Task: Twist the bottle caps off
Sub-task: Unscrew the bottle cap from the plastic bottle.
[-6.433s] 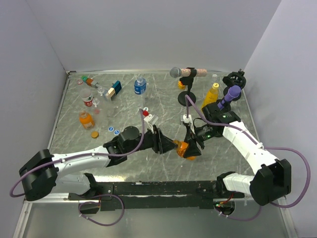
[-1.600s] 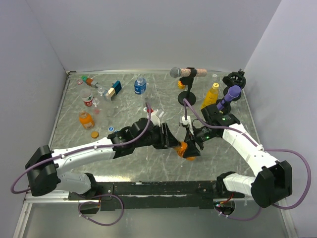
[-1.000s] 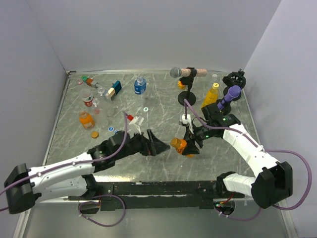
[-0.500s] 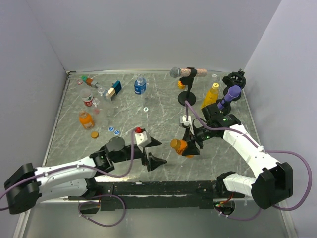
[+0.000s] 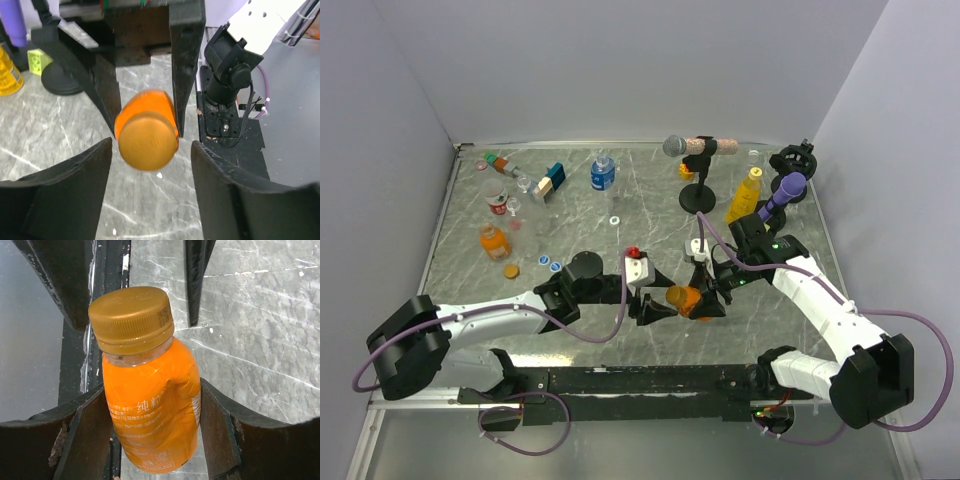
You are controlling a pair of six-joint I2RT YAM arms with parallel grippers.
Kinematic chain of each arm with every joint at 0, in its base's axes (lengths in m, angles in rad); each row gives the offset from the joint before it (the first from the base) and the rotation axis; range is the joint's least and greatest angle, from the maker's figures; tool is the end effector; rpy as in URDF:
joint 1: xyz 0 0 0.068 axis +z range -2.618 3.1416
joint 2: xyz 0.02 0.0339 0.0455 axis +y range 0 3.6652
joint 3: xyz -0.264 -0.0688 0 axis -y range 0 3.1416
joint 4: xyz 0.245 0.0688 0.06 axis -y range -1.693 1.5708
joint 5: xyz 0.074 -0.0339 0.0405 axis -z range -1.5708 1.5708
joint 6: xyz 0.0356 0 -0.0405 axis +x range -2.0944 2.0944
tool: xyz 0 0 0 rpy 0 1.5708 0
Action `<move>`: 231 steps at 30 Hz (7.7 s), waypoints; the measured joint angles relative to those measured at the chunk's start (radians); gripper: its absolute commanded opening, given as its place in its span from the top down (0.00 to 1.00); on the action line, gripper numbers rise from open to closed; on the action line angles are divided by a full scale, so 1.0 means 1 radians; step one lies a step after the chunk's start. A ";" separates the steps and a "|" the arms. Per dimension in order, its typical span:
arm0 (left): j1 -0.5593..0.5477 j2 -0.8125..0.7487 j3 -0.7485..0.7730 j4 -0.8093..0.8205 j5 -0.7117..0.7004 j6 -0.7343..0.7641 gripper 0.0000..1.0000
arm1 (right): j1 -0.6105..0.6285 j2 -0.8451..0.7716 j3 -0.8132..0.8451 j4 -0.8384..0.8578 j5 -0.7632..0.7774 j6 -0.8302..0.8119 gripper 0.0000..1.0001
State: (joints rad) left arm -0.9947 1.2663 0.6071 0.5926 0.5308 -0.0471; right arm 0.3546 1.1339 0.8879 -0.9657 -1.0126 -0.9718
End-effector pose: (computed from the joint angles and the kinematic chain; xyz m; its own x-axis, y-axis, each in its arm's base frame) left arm 0.1351 -0.2410 0.2558 -0.0832 0.0536 -0.9951 0.9955 0.0488 -0.0806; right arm 0.1707 0.0954 0.2643 -0.1122 -0.5080 -0.8540 -0.9864 -0.0468 0.1575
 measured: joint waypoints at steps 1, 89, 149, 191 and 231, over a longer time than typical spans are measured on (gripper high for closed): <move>0.002 0.008 0.011 -0.001 0.010 0.000 0.36 | 0.000 0.000 0.000 0.000 -0.001 -0.002 0.91; -0.100 -0.312 -0.209 -0.110 -0.313 -0.058 0.02 | -0.005 0.002 -0.008 -0.014 0.016 0.013 0.92; -0.071 -0.007 0.164 -0.364 -0.207 -0.759 0.40 | -0.005 0.015 -0.008 -0.018 0.021 0.019 0.92; -0.014 0.060 0.231 -0.304 -0.008 0.128 0.28 | -0.005 0.015 -0.008 -0.014 0.021 0.013 0.92; -0.014 0.101 0.246 -0.280 0.026 0.019 0.99 | -0.006 0.026 -0.008 -0.014 0.037 0.018 0.92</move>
State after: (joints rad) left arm -1.0092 1.3678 0.8536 0.3122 0.5564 -0.0280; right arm 0.3489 1.1599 0.8799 -0.9798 -0.9752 -0.9539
